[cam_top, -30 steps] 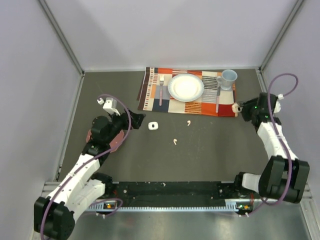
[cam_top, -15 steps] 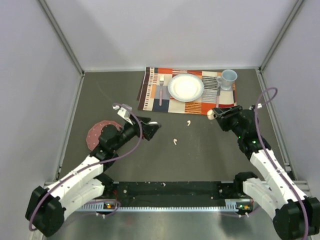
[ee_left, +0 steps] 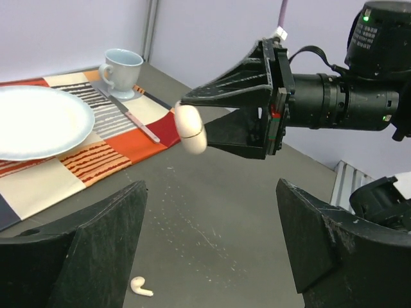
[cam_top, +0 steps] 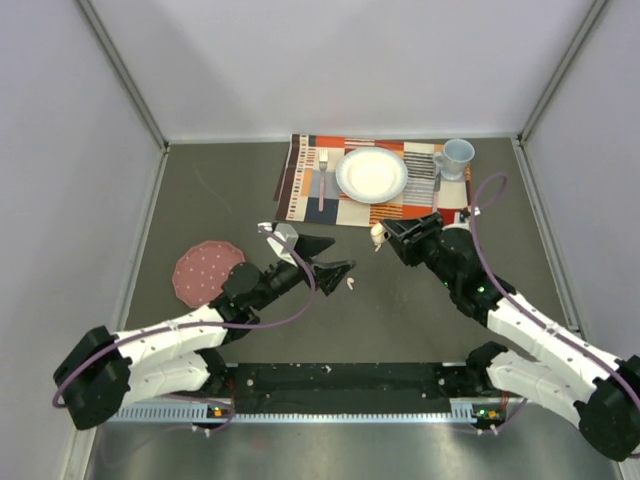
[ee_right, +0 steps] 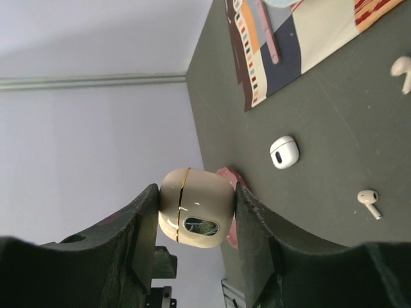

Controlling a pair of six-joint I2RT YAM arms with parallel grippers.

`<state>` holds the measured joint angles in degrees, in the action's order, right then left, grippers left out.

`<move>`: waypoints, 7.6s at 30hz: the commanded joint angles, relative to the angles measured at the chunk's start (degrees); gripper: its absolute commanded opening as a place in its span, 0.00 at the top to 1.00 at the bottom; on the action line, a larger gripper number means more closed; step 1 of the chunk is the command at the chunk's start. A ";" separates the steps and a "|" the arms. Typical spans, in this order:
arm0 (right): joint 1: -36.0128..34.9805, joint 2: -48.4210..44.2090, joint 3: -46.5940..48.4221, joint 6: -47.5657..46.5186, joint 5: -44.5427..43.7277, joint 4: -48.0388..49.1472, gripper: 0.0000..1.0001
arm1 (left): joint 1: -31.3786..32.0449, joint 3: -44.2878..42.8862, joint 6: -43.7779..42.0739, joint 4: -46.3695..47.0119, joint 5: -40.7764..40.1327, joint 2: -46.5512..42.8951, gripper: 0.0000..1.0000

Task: Insert the wireless bluetooth earbuds into the charging case
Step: Pass from the right arm to the left, then open the charging case.

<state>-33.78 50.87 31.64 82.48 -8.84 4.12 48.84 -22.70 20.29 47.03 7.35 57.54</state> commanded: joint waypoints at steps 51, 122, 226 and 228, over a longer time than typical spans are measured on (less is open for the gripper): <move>-10.96 2.04 3.52 3.04 -3.55 11.44 1.00 | 7.41 -4.72 0.71 43.67 -11.66 25.25 0.43; -10.96 0.72 1.94 3.04 -5.49 9.94 0.99 | 7.50 -9.29 0.63 48.60 -14.65 28.42 0.53; -9.90 2.74 21.62 -48.90 20.70 -7.37 0.01 | -6.04 -4.99 -16.42 -7.21 35.53 -6.21 1.00; -9.90 3.00 21.80 -48.38 20.97 -6.50 0.01 | -6.04 -4.99 -16.60 -8.09 35.54 -6.56 1.00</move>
<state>-44.07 53.08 49.23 32.91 17.06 -8.23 41.95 -28.29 5.02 39.03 36.62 52.93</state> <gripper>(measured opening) 0.987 0.342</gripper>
